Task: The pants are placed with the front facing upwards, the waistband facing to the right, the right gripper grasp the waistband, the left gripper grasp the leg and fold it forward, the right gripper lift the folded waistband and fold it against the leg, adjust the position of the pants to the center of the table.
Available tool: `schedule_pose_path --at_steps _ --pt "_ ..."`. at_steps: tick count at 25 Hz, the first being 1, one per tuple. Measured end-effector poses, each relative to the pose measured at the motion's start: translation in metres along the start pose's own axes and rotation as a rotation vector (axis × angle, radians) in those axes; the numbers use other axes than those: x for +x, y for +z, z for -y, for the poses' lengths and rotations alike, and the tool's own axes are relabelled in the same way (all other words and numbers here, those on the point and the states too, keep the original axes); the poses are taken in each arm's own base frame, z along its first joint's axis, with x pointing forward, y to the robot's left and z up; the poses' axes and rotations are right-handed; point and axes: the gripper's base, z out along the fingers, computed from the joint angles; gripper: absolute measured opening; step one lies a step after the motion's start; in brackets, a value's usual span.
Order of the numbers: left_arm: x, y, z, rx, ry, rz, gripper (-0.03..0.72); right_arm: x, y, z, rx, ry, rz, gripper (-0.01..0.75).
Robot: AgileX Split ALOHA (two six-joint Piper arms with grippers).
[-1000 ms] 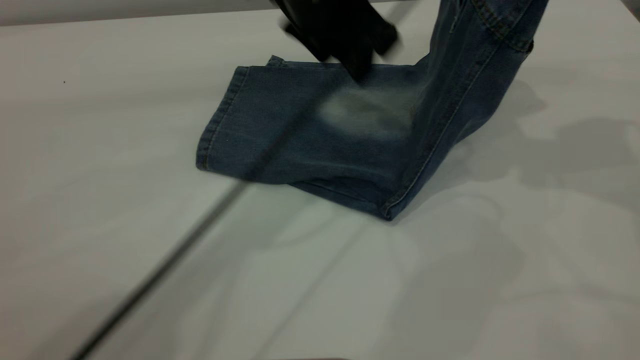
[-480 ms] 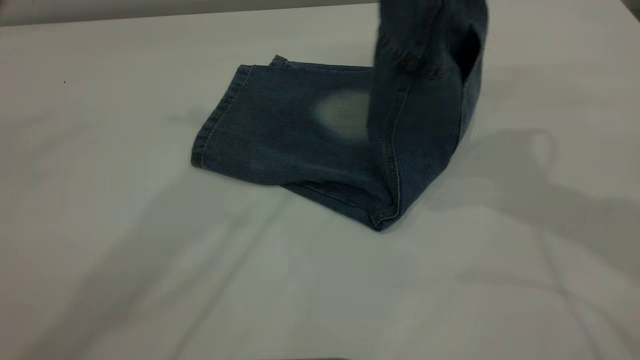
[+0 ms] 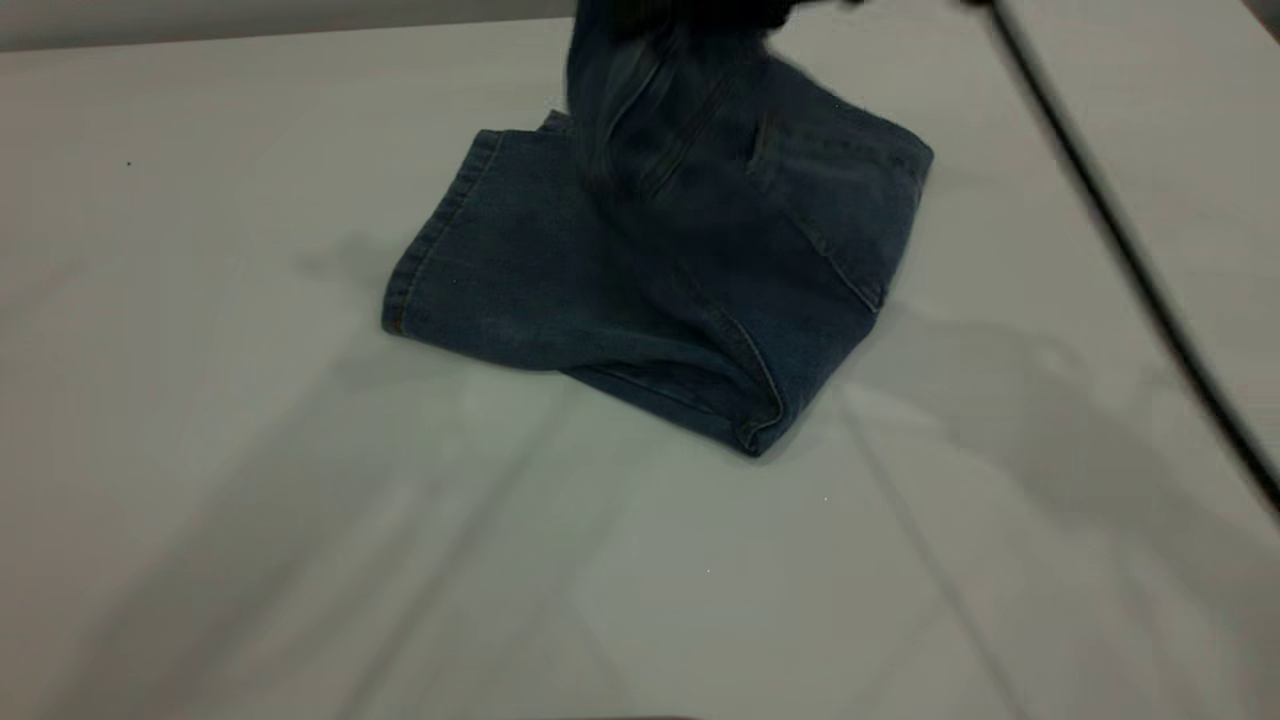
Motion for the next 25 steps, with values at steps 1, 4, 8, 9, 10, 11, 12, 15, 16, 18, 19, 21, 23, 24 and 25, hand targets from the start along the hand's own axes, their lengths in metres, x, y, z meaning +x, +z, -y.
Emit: schedule_pose_path --at_steps 1,4,8,9,10,11,12,15,16,18,19,21,23,24,25 --pt "0.000 0.000 0.000 0.000 0.000 -0.003 0.410 0.004 0.009 0.001 -0.004 -0.001 -0.015 0.086" --pt "0.002 0.002 0.001 0.002 0.001 -0.015 0.410 0.010 0.026 -0.001 -0.013 -0.007 -0.039 0.174" --pt "0.005 0.007 0.002 0.005 0.003 -0.038 0.410 0.010 0.027 -0.006 -0.033 -0.039 -0.052 0.409" --pt "0.006 0.008 0.002 0.006 0.003 -0.041 0.410 0.009 0.026 -0.007 -0.033 -0.056 -0.059 0.471" --pt "0.006 0.010 0.003 0.007 0.004 -0.045 0.410 0.008 0.024 -0.008 -0.032 -0.066 -0.066 0.519" --pt "0.007 0.011 0.003 0.008 0.003 -0.049 0.410 0.007 0.021 -0.009 -0.031 -0.084 -0.077 0.567" --pt "0.008 0.012 0.004 0.009 0.004 -0.052 0.410 0.005 0.017 -0.010 -0.029 -0.099 -0.086 0.603" --pt "0.013 0.023 0.006 0.016 0.016 -0.078 0.410 -0.003 0.002 -0.010 -0.027 -0.110 -0.118 0.637" --pt "0.015 0.029 0.008 0.019 0.026 -0.092 0.410 -0.007 -0.005 -0.007 -0.021 -0.098 -0.134 0.636" --pt "0.025 0.046 0.013 0.033 0.054 -0.144 0.410 -0.013 -0.019 0.005 0.000 -0.057 -0.174 0.620" --pt "0.031 0.055 0.016 0.041 0.065 -0.169 0.410 -0.016 -0.027 0.014 0.016 -0.032 -0.202 0.607" --pt "0.046 0.080 0.024 0.061 0.082 -0.233 0.410 -0.020 -0.045 0.034 0.054 0.034 -0.257 0.583" --pt "0.063 0.104 0.032 0.080 0.096 -0.289 0.410 -0.024 -0.065 0.055 0.089 0.078 -0.310 0.566" --pt "0.073 0.118 0.037 0.092 0.111 -0.314 0.410 -0.027 -0.074 0.062 0.100 0.091 -0.322 0.563" --pt "0.083 0.132 0.043 0.105 0.124 -0.340 0.410 -0.029 -0.083 0.068 0.103 0.107 -0.332 0.561"
